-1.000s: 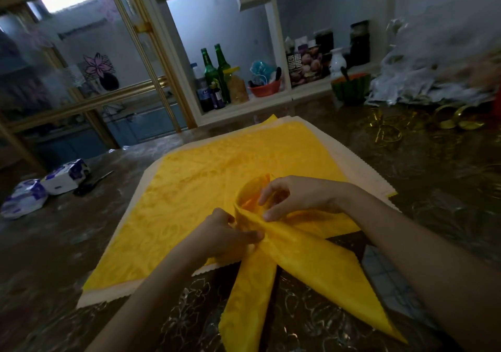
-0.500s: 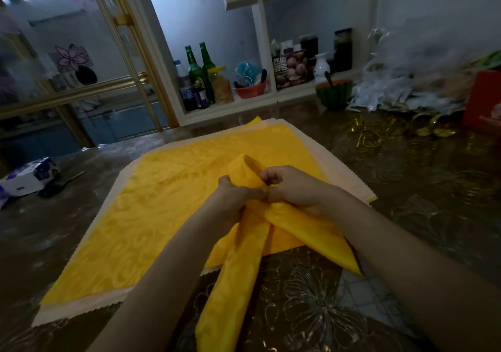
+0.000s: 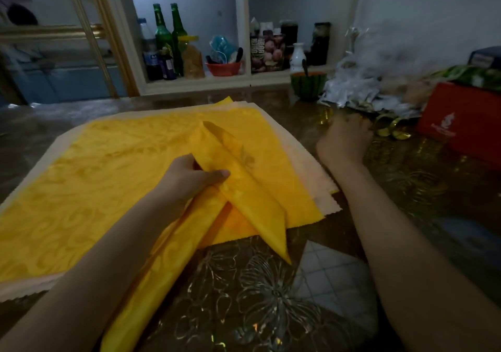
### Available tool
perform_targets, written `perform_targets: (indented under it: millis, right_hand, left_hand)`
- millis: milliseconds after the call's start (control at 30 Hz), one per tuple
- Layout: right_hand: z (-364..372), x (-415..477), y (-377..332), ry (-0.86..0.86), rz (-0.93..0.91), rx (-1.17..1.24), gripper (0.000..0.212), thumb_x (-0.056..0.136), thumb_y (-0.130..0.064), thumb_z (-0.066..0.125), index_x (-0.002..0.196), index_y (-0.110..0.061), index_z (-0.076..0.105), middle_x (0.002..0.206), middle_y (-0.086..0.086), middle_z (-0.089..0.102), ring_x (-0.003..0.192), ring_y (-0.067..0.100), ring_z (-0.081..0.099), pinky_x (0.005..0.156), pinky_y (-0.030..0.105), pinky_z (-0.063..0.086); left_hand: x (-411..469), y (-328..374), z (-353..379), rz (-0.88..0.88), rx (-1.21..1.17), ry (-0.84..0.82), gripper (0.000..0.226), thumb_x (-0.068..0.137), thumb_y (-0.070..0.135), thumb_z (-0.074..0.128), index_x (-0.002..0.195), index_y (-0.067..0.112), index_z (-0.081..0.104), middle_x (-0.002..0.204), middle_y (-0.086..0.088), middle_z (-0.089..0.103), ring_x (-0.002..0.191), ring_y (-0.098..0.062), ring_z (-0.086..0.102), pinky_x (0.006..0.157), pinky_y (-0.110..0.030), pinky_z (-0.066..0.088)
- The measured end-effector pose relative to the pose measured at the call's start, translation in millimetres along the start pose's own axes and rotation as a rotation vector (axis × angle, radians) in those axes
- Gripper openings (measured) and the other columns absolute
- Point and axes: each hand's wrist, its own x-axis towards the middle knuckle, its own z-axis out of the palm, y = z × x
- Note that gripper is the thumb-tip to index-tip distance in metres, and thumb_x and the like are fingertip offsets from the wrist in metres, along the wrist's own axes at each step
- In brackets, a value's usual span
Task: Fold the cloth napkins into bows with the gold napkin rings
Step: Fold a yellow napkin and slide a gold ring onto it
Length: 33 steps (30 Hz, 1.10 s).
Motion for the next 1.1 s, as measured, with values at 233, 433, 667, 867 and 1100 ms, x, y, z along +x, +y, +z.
perform_targets:
  millis: [233, 433, 667, 867, 1100]
  right_hand:
    - [4, 7, 37, -0.225, 0.344, -0.149, 0.067, 0.087, -0.021, 0.06, 0.143, -0.006, 0.028, 0.15, 0.021, 0.026, 0.141, 0.036, 0.016, 0.113, 0.056, 0.008]
    - [-5, 9, 34, 0.013, 0.282, -0.008, 0.039, 0.085, -0.008, 0.061, 0.122, -0.012, 0.049, 0.12, 0.014, 0.057, 0.118, 0.035, 0.047, 0.101, 0.044, 0.028]
    - [-53, -13, -10, -0.742, 0.144, 1.232, 0.027, 0.088, -0.005, 0.058, 0.114, -0.014, 0.059, 0.101, 0.005, 0.064, 0.089, 0.015, 0.06, 0.075, 0.026, 0.048]
    - [-40, -26, -34, -0.972, 0.044, 1.179, 0.019, 0.091, -0.009, 0.053, 0.103, -0.018, 0.064, 0.092, 0.005, 0.065, 0.075, 0.011, 0.056, 0.059, 0.02, 0.042]
    - [-32, -46, -56, -1.086, -0.053, 1.056, 0.021, 0.095, -0.007, 0.046, 0.105, -0.014, 0.064, 0.094, 0.008, 0.065, 0.068, 0.01, 0.06, 0.05, 0.018, 0.047]
  left_hand:
    - [12, -16, -15, 0.038, 0.005, 0.135, 0.045, 0.075, 0.009, 0.074, 0.117, 0.006, 0.059, 0.107, -0.012, 0.066, 0.093, -0.028, 0.063, 0.078, -0.038, 0.051]
    - [13, -21, -22, -0.005, 0.481, 0.337, 0.103, 0.069, 0.031, 0.081, 0.144, 0.001, 0.018, 0.137, -0.024, 0.041, 0.126, -0.04, 0.04, 0.102, -0.051, 0.037]
    - [-16, -8, 8, 0.554, 1.112, -0.164, 0.061, 0.092, 0.023, 0.052, 0.146, 0.025, 0.023, 0.156, 0.002, 0.015, 0.145, -0.018, -0.004, 0.116, -0.033, -0.001]
    - [-7, -14, 10, 0.439, 1.136, -0.179, 0.071, 0.092, 0.043, 0.05, 0.149, 0.026, 0.012, 0.157, 0.003, 0.011, 0.145, -0.013, 0.0, 0.116, -0.037, -0.007]
    - [1, -17, 9, 0.419, 1.088, 0.042, 0.041, 0.086, 0.043, 0.057, 0.122, 0.023, 0.058, 0.121, -0.003, 0.053, 0.126, -0.024, 0.033, 0.106, -0.036, 0.012]
